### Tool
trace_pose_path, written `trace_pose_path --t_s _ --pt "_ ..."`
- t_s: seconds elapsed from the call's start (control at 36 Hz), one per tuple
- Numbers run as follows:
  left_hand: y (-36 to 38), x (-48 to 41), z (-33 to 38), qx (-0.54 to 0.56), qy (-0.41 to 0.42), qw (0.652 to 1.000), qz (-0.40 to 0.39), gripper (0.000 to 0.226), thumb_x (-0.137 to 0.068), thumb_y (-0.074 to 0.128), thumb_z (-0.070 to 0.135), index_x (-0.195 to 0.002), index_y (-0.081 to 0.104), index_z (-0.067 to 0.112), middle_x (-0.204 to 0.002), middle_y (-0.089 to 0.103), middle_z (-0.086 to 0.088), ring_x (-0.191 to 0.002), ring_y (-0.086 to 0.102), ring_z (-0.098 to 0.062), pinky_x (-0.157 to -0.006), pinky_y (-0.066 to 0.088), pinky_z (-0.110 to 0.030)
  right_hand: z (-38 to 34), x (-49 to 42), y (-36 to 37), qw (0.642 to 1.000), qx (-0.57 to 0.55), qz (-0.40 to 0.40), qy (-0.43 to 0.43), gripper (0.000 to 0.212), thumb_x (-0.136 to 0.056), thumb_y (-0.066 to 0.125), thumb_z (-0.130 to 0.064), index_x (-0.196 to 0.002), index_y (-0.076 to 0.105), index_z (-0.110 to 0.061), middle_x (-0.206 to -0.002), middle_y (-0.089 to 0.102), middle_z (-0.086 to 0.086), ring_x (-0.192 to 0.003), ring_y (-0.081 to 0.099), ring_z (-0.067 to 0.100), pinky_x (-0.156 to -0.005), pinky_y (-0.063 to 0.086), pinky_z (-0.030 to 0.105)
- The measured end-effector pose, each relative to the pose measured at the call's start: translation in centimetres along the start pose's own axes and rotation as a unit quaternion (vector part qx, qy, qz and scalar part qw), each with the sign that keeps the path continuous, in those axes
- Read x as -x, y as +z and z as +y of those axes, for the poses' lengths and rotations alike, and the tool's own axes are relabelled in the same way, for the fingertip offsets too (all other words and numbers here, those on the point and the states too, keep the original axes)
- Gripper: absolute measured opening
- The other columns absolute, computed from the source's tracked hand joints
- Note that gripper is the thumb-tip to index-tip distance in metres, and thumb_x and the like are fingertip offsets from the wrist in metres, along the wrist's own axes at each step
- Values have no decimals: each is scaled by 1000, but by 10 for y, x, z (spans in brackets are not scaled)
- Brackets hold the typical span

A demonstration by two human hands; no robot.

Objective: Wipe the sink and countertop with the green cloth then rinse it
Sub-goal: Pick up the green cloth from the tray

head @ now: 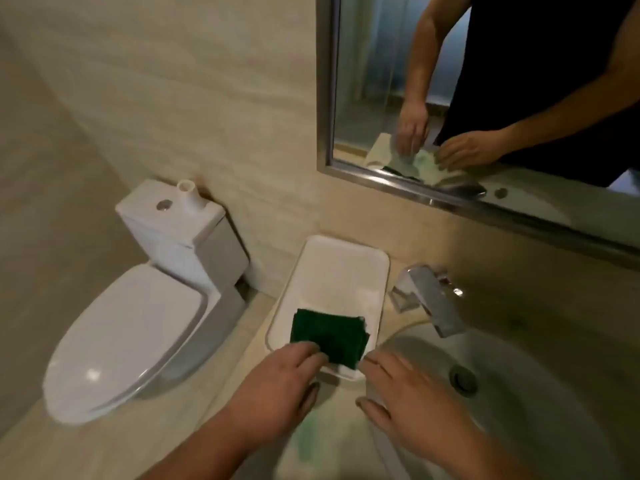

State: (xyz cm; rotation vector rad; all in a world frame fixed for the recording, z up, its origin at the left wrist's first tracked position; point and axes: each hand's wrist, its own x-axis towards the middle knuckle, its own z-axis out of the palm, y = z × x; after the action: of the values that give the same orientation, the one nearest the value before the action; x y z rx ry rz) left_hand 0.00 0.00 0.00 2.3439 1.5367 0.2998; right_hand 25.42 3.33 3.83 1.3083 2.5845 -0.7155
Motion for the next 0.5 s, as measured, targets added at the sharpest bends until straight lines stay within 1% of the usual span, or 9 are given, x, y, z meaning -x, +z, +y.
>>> trace_pose_path --t_s 0.06,0.11,0.17,0.22,0.31,0.36,0.42,0.5 --pt "6 -13 -13 -14 26 1000 -8 44 -93 59 30 -135 65 17 -135 64 -6 -117 63 -22 -101 53 -30 7 -21 11 999 26 38 -16 55 -102 36 -59 -150 39 -33 -151 37 -11 -136 42 11 -108 44 30" --pt "12 -27 -26 -37 50 998 13 43 -94 57 29 -133 67 13 -132 66 -9 -114 64 -24 -99 54 -34 13 -40 20 995 47 78 -35 49 -100 40 -56 -141 48 -31 -142 47 -9 -125 52 12 -97 52 30" --pt "27 -36 -35 -38 64 997 21 39 -97 62 28 -131 68 12 -130 66 -10 -111 65 -26 -96 55 -37 19 -56 34 990 73 106 -56 42 -97 46 -50 -131 58 -28 -129 59 -6 -112 61 14 -90 54 29" --pt "39 -43 -46 -43 70 996 40 36 -97 65 30 -129 69 13 -124 68 -9 -105 66 -27 -90 56 -40 28 -67 45 985 100 128 -61 38 -94 49 -46 -123 63 -26 -118 65 -5 -104 65 17 -87 56 31" --pt "54 -52 -56 -59 71 996 22 30 -97 63 32 -122 71 17 -113 69 -5 -96 65 -26 -84 56 -43 43 -82 60 980 116 149 -69 31 -91 55 -41 -114 68 -25 -108 66 -3 -97 65 20 -85 57 34" --pt "63 -54 -60 -73 73 995 14 26 -98 60 32 -119 71 20 -113 68 -1 -96 62 -24 -83 54 -44 48 -91 70 975 129 156 -88 20 -93 61 -35 -108 68 -24 -103 65 -3 -94 60 20 -86 55 35" --pt "67 -56 -63 -78 68 994 18 21 -97 59 31 -112 71 24 -109 66 2 -94 60 -22 -80 52 -43 52 -97 75 970 141 169 -103 6 -92 65 -24 -98 67 -24 -96 62 -3 -89 55 20 -81 52 36" --pt "65 -61 -64 -64 55 996 24 12 -94 63 28 -102 71 24 -98 65 3 -85 59 -21 -73 51 -42 53 -102 74 971 141 170 -94 13 -86 65 -10 -87 64 -22 -87 58 -3 -82 51 19 -72 48 35"
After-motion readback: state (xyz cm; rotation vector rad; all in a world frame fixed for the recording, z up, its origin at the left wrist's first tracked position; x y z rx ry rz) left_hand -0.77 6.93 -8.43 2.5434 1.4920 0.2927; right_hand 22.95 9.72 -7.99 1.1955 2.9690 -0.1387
